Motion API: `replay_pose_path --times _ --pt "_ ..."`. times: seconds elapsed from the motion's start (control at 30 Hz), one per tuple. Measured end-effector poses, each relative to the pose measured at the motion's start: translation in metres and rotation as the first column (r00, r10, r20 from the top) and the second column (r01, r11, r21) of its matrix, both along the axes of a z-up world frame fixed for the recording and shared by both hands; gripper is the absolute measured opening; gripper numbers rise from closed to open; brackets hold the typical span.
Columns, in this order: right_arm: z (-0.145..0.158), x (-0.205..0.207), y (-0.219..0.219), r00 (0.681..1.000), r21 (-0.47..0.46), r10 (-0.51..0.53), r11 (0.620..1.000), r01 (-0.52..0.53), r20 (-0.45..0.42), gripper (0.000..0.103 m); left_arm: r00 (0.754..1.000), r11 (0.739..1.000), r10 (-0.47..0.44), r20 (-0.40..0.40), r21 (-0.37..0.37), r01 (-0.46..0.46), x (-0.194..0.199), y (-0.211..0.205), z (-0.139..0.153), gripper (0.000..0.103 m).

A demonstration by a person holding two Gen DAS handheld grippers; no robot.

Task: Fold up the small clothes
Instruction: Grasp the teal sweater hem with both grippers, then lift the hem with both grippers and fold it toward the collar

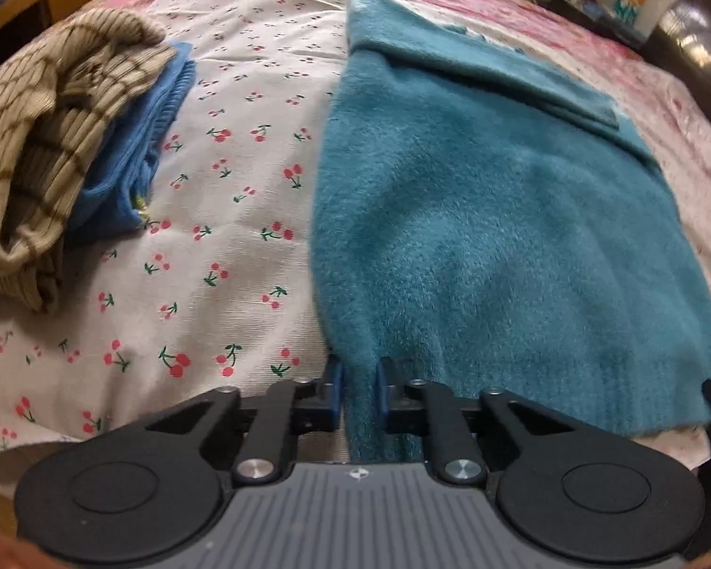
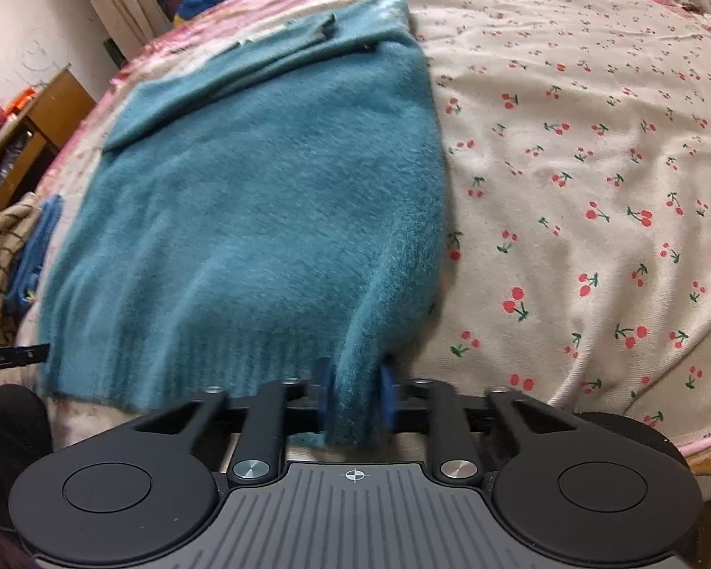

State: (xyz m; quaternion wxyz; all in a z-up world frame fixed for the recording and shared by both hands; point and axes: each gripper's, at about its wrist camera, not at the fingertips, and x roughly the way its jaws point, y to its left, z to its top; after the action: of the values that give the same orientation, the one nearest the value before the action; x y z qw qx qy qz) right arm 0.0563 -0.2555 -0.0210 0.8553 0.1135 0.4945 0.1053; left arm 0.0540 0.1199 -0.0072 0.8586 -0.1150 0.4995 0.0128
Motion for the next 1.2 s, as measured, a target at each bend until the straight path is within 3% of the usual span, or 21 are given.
replay_pose_path --times 0.23,0.3,0.4,0.57,0.67,0.73,0.83,0.93,1.0,1.1,1.2 --pt "0.022 -0.017 -0.024 0.992 0.130 -0.080 0.989 0.067 0.094 0.010 0.999 1.000 0.000 0.035 -0.014 0.001 -0.005 0.005 0.013 0.018" --pt "0.020 -0.015 -0.024 0.992 0.114 -0.087 0.991 0.077 0.086 0.010 1.000 1.000 -0.009 -0.005 0.021 0.009 0.000 -0.001 0.003 0.018" --pt "0.003 -0.007 -0.015 0.997 0.043 -0.081 0.996 0.081 0.009 0.010 1.000 0.999 -0.010 -0.021 0.037 0.011 0.003 -0.007 -0.002 0.019" --pt "0.004 -0.004 -0.012 0.998 0.053 -0.070 0.996 0.070 0.002 0.017 1.000 1.000 0.008 -0.030 -0.025 -0.008 0.001 0.003 -0.002 0.024" --pt "0.000 -0.001 -0.012 0.997 0.055 -0.073 0.996 0.073 -0.015 0.024 0.999 0.999 0.014 -0.028 -0.042 -0.015 0.003 0.003 -0.003 0.033" --pt "-0.002 0.002 -0.011 0.997 0.070 -0.074 0.995 0.076 -0.024 0.031 1.000 1.000 0.009 -0.024 -0.029 -0.010 0.004 -0.001 -0.003 0.036" --pt "-0.003 0.002 -0.006 0.998 0.062 -0.067 0.996 0.068 -0.021 0.032 1.000 1.000 -0.004 -0.022 0.008 0.004 0.007 -0.007 -0.005 0.037" --pt "-0.004 0.003 -0.004 0.998 0.050 -0.064 0.997 0.065 -0.018 0.032 1.000 1.000 -0.007 -0.009 0.002 0.007 0.004 -0.005 -0.004 0.035" --pt "-0.003 0.001 -0.008 0.997 0.068 -0.072 0.995 0.073 -0.018 0.026 1.000 1.000 -0.011 0.004 -0.028 0.011 0.000 -0.002 -0.003 0.023" --pt "-0.003 -0.002 -0.015 0.997 0.120 -0.083 0.989 0.083 -0.007 0.015 1.000 0.999 -0.007 0.026 -0.047 0.008 -0.004 0.000 0.000 0.019" --pt "-0.001 -0.005 -0.020 0.996 0.164 -0.089 0.983 0.087 0.008 0.014 0.999 0.997 -0.007 0.052 -0.074 0.011 -0.007 0.000 0.005 0.018"
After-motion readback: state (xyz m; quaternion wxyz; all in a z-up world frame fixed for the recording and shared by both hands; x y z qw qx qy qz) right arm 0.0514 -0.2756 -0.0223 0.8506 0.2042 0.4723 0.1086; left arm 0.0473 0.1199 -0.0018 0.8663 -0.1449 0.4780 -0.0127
